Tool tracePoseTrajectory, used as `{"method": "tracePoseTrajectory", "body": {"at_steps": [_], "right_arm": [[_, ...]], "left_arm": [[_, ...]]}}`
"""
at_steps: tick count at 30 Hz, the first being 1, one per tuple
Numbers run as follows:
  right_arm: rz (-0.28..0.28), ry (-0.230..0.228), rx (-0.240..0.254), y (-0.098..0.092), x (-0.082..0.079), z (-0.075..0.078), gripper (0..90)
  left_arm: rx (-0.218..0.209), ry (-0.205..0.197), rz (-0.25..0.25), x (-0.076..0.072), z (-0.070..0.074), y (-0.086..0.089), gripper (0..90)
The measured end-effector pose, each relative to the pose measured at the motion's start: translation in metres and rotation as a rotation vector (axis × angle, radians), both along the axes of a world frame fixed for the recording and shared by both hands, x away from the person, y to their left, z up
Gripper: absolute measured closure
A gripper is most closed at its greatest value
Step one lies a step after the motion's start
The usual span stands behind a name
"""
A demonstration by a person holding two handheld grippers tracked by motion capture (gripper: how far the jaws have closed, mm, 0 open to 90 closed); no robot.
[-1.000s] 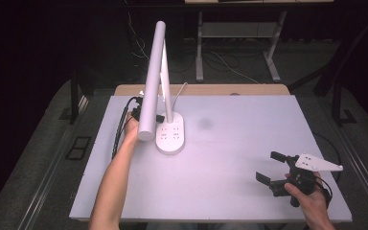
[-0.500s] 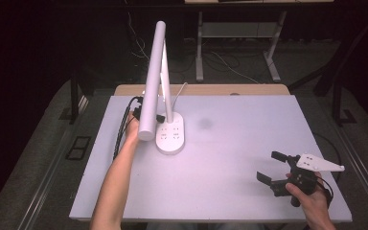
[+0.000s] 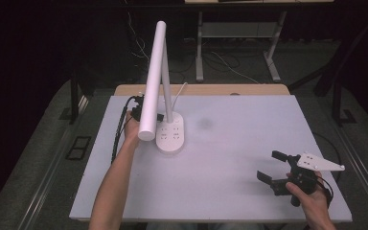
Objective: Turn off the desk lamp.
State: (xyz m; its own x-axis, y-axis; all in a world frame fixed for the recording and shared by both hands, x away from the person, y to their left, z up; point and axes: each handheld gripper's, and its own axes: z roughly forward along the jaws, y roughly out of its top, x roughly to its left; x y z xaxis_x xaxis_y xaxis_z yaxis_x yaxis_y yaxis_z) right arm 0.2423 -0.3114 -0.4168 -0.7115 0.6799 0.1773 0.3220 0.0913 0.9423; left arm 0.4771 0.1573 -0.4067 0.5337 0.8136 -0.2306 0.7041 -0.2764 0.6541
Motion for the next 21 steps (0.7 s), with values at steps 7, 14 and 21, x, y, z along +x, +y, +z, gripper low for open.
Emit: {"method": "tracePoseTrajectory", "body": {"at_steps": [7,14,21], "right_arm": [[0.002,0.000,-0.001,0.000,0.000,0.000,0.8],[0.001,-0.002,-0.001,0.001,0.000,0.000,0.8],[0.002,-0.002,-0.003,0.002,0.000,0.000,0.8]], "left_arm": [[-0.029,-0.045,0.002,-0.005,0.011,0.008,74.8],[-0.062,-0.075,0.004,-0.014,0.017,0.014,61.6],[-0.138,-0.104,0.036,-0.029,0.024,0.024,49.2]]}}
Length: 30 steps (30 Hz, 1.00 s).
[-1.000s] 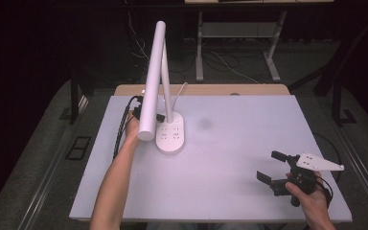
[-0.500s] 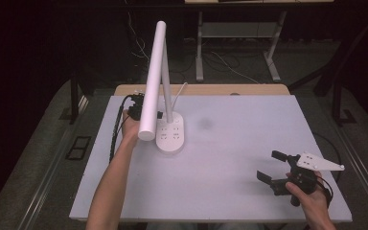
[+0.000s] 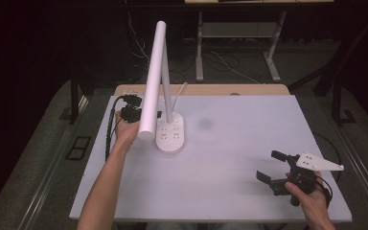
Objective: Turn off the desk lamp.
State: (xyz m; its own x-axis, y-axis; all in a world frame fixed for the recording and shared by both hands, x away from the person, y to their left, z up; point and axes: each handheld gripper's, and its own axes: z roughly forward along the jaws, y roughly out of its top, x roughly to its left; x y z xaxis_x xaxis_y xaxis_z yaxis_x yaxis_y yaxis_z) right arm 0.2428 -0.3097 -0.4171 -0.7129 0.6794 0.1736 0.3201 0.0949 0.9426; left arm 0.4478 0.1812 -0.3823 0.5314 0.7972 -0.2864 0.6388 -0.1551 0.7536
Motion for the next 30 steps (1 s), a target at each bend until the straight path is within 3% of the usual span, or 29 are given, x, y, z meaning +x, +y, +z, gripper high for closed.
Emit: {"method": "tracePoseTrajectory", "body": {"at_steps": [5,9,13,19,23,25,28,30], "right_arm": [[0.003,0.001,-0.003,0.001,0.000,0.000,0.8],[0.003,0.000,-0.005,0.001,0.000,0.000,0.9],[0.010,0.000,-0.012,0.002,0.000,-0.001,0.9],[0.016,-0.001,-0.016,0.004,0.000,-0.001,0.9],[0.016,-0.001,-0.019,0.004,0.000,-0.001,0.9],[0.016,0.001,-0.019,0.004,0.000,-0.001,0.9],[0.015,0.002,-0.019,0.004,0.000,-0.001,0.9],[0.014,-0.001,-0.021,0.004,0.000,-0.001,0.9]], "left_arm": [[-0.055,-0.032,0.006,-0.014,0.001,0.006,37.8],[-0.052,-0.082,-0.011,-0.027,0.000,0.009,25.3],[-0.081,-0.118,-0.022,-0.040,-0.001,0.012,13.5],[-0.051,-0.156,-0.006,-0.058,0.000,0.014,13.5],[-0.059,-0.181,0.001,-0.069,0.000,0.016,13.7],[-0.083,-0.180,-0.001,-0.074,0.000,0.018,14.1],[-0.133,-0.141,-0.028,-0.079,-0.002,0.021,14.5],[-0.132,-0.159,-0.023,-0.084,-0.002,0.023,14.6]]}}
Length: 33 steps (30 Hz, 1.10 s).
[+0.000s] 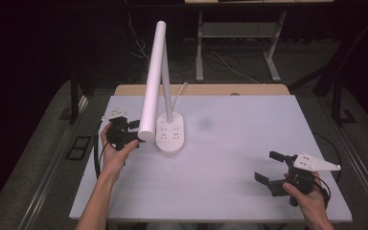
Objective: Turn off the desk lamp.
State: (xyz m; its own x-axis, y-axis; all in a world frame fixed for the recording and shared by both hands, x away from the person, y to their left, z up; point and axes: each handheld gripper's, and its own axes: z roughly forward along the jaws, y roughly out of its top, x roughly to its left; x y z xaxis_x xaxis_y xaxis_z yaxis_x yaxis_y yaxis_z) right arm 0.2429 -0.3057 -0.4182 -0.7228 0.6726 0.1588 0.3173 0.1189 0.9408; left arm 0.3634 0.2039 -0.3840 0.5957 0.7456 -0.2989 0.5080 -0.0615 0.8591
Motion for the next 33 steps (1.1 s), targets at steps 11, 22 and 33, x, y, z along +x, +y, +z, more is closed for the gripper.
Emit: {"method": "tracePoseTrajectory", "body": {"at_steps": [11,22,33], "right_arm": [[0.002,-0.002,-0.003,0.000,0.000,0.000,0.9],[0.008,-0.004,-0.003,0.001,-0.002,0.000,0.9],[0.007,-0.004,-0.009,0.001,-0.001,0.000,0.9]], "left_arm": [[0.000,-0.110,0.023,-0.032,0.002,0.003,13.6],[0.008,-0.155,-0.016,-0.058,0.005,0.001,13.6],[0.007,-0.157,-0.079,-0.083,0.000,-0.002,13.6]]}}
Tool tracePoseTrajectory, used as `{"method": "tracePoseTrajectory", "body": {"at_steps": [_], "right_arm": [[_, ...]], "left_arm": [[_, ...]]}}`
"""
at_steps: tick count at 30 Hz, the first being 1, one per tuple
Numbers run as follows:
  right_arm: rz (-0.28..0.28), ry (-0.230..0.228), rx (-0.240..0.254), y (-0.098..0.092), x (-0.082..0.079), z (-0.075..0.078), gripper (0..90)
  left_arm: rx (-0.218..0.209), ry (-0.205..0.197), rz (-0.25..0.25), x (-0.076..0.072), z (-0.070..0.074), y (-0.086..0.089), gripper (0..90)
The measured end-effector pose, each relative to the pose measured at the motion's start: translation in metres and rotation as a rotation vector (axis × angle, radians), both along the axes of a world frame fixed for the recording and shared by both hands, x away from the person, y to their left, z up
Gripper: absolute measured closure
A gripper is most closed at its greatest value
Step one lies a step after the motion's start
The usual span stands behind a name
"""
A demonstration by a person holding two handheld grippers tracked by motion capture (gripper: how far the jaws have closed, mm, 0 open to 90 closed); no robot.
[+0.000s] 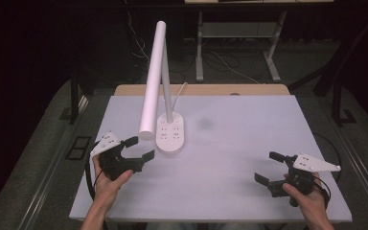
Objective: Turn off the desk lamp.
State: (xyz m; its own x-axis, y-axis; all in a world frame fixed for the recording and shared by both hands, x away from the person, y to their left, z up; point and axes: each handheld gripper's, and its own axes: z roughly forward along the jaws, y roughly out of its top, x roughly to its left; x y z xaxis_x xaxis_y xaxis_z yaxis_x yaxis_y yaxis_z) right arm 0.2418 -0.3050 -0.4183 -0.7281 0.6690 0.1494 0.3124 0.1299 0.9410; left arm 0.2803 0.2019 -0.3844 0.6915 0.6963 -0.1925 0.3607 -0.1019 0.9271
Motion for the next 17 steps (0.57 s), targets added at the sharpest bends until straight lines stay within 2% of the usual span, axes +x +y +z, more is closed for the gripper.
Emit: {"method": "tracePoseTrajectory", "body": {"at_steps": [2,8,17], "right_arm": [[0.001,0.002,-0.001,0.000,0.000,0.000,0.9],[0.002,0.004,-0.004,0.001,0.000,0.000,0.9],[0.005,0.003,-0.003,0.001,-0.001,-0.001,0.9]], "left_arm": [[0.001,0.011,-0.014,-0.004,-0.003,0.000,13.7],[0.016,0.008,-0.055,-0.010,-0.009,-0.004,13.7],[0.026,0.016,-0.076,-0.010,-0.014,-0.010,13.9]]}}
